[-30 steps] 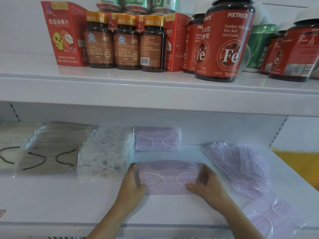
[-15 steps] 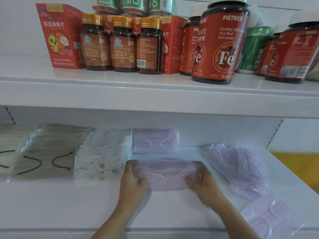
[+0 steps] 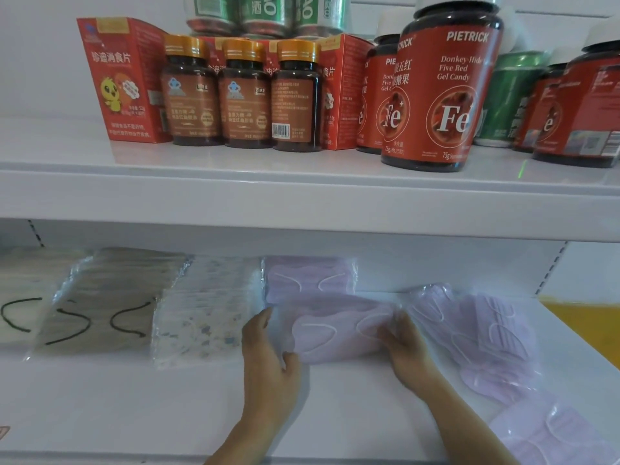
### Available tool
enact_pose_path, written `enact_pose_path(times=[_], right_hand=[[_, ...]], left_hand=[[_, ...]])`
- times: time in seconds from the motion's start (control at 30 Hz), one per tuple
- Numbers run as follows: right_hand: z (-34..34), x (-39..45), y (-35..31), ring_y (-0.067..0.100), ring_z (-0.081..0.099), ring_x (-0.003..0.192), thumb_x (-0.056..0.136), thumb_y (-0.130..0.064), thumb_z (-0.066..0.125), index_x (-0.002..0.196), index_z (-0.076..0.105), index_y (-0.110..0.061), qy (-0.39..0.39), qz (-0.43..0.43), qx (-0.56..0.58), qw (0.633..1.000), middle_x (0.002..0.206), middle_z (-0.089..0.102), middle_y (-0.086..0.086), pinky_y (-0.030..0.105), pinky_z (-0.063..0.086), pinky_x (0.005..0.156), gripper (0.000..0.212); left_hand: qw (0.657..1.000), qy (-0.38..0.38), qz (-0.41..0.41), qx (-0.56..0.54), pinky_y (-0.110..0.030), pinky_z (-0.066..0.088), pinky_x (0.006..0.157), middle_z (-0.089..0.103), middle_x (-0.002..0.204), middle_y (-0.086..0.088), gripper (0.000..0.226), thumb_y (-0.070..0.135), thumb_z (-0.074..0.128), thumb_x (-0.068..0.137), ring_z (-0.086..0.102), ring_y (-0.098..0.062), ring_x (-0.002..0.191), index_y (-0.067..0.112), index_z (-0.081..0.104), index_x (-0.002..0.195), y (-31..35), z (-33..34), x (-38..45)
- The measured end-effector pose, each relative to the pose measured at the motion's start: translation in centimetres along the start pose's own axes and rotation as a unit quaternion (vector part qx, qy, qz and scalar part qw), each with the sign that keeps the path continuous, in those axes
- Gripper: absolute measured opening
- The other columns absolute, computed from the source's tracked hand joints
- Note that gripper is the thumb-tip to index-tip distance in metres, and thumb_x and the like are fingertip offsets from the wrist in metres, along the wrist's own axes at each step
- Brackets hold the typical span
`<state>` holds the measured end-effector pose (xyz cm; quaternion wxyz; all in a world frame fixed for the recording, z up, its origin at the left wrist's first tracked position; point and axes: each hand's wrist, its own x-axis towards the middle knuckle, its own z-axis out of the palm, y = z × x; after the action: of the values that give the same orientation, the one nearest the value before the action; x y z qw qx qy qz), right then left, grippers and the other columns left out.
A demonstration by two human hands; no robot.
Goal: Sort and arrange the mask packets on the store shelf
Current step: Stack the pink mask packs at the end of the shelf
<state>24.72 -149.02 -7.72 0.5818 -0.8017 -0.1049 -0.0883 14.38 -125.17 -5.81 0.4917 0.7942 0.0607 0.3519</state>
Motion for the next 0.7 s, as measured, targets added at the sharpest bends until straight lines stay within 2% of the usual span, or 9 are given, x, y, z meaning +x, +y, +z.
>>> enact_pose_path(times=[0.07,0.1,0.2,0.27,0.33,0.43,0.57,0.63,0.7], right_hand=[[0.5,1.7,-0.1,0.028,0.062,0.084,0.090,-0.013,0.069,0.097,0.065,-0.015,0.006,0.013,0.002,1.000,0.098,0.069,0.013,0.044,0.048,0.075,0.008],[0.9,2.4,-0.2,0.024,0.061,0.083,0.086,-0.023,0.069,0.098,0.063,-0.015,0.016,0.021,0.003,1.000,0.097,0.069,0.010,0.042,0.047,0.073,0.016],[2.1,5.1,0.8,0.023,0.065,0.091,0.081,-0.037,0.067,0.107,0.065,-0.009,0.019,0.030,-0.015,0.999,0.103,0.069,0.003,0.042,0.051,0.078,0.038],[3.2,6.4,0.5,0.021,0.068,0.097,0.086,-0.036,0.066,0.105,0.069,-0.015,0.014,0.040,-0.018,0.999,0.106,0.072,-0.003,0.041,0.052,0.082,0.029],[4.5,6.9,-0.3,0.013,0.068,0.101,0.096,-0.028,0.063,0.101,0.073,-0.020,-0.001,0.028,-0.039,0.999,0.109,0.073,-0.008,0.040,0.054,0.087,0.013],[6.1,6.7,-1.9,0.013,0.067,0.100,0.095,-0.023,0.062,0.105,0.066,-0.022,0.008,0.041,-0.059,0.997,0.109,0.070,-0.008,0.041,0.054,0.087,0.011],[7.2,6.1,-3.7,0.030,0.058,0.111,0.091,-0.009,0.063,0.127,0.052,-0.010,0.054,0.065,-0.099,0.992,0.120,0.060,0.011,0.033,0.041,0.083,0.038],[6.9,6.2,-3.8,0.030,0.050,0.125,0.089,-0.006,0.064,0.145,0.041,-0.011,0.061,0.076,-0.091,0.991,0.134,0.051,0.014,0.032,0.039,0.097,0.061],[6.4,6.1,-3.7,0.028,0.042,0.137,0.084,-0.026,0.065,0.155,0.027,-0.011,0.039,0.093,-0.068,0.993,0.148,0.042,0.013,0.038,0.037,0.111,0.082]], left_hand=[[0.996,-0.006,0.079,0.038,-0.009,0.029,0.104,0.043,0.121,0.017,0.067,-0.003,0.055,0.065,0.045,-0.006,0.113,0.024,0.048,0.125,-0.1,0.0,-0.1],[0.992,-0.037,0.106,0.053,-0.012,0.035,0.101,0.047,0.115,0.018,0.061,-0.001,0.054,0.063,0.049,-0.008,0.107,0.027,0.052,0.118,-0.1,0.1,0.0],[0.959,-0.183,0.166,0.139,-0.031,0.050,0.084,0.057,0.103,0.011,0.040,0.010,0.051,0.067,0.057,-0.014,0.098,0.024,0.063,0.102,-0.1,1.0,0.9],[0.926,-0.247,0.170,0.228,-0.035,0.049,0.085,0.057,0.111,0.008,0.041,0.021,0.048,0.072,0.055,-0.015,0.106,0.023,0.065,0.109,-0.9,2.0,1.6],[0.912,-0.269,0.155,0.268,-0.036,0.047,0.086,0.056,0.113,0.007,0.043,0.029,0.045,0.075,0.055,-0.017,0.110,0.022,0.063,0.113,-1.8,2.9,2.4],[0.896,-0.284,0.139,0.313,-0.035,0.043,0.088,0.054,0.111,0.004,0.038,0.032,0.045,0.077,0.054,-0.020,0.112,0.021,0.060,0.110,-2.3,3.9,3.9],[0.876,-0.292,0.128,0.362,-0.037,0.040,0.094,0.051,0.117,0.000,0.039,0.035,0.042,0.079,0.048,-0.023,0.119,0.019,0.056,0.112,-2.7,4.8,5.7],[0.879,-0.282,0.124,0.365,-0.038,0.040,0.092,0.051,0.115,0.000,0.038,0.036,0.041,0.078,0.050,-0.024,0.117,0.020,0.057,0.109,-3.1,5.2,5.9],[0.885,-0.268,0.119,0.363,-0.037,0.039,0.090,0.051,0.114,0.002,0.037,0.036,0.042,0.078,0.050,-0.023,0.116,0.021,0.058,0.108,-3.5,5.6,5.8]])
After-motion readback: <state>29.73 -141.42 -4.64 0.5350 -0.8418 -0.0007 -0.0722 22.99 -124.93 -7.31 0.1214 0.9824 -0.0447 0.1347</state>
